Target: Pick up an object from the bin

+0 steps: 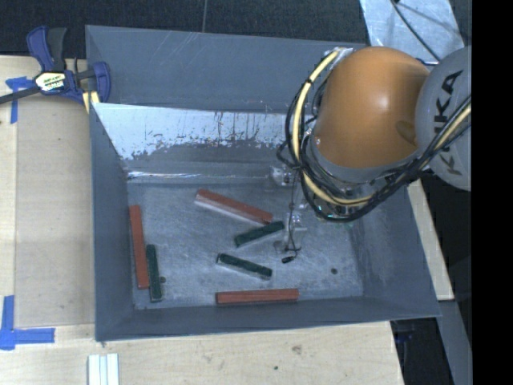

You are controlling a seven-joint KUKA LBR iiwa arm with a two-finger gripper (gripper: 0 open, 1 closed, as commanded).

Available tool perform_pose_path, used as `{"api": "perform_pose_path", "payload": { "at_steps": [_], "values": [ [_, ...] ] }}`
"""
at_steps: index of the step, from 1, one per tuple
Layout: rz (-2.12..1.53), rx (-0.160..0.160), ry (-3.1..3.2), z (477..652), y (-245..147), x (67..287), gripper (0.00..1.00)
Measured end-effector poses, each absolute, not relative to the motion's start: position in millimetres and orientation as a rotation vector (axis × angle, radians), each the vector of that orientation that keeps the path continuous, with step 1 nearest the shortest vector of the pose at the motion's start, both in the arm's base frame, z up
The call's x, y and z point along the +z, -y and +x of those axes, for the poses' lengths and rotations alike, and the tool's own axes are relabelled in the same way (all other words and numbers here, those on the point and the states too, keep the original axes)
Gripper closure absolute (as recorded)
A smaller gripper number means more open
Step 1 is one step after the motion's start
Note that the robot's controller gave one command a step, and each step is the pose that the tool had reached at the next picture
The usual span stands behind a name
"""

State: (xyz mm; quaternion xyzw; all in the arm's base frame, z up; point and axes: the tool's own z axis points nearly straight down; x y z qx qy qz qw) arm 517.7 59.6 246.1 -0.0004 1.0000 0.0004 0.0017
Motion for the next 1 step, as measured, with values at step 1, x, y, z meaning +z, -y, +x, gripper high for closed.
{"api": "perform_pose_path", "payload": {
  "at_steps": [1],
  "values": [
    [0.04,-0.001,-3.138,603.2,-30.6,161.4,0.0]
  ]
}}
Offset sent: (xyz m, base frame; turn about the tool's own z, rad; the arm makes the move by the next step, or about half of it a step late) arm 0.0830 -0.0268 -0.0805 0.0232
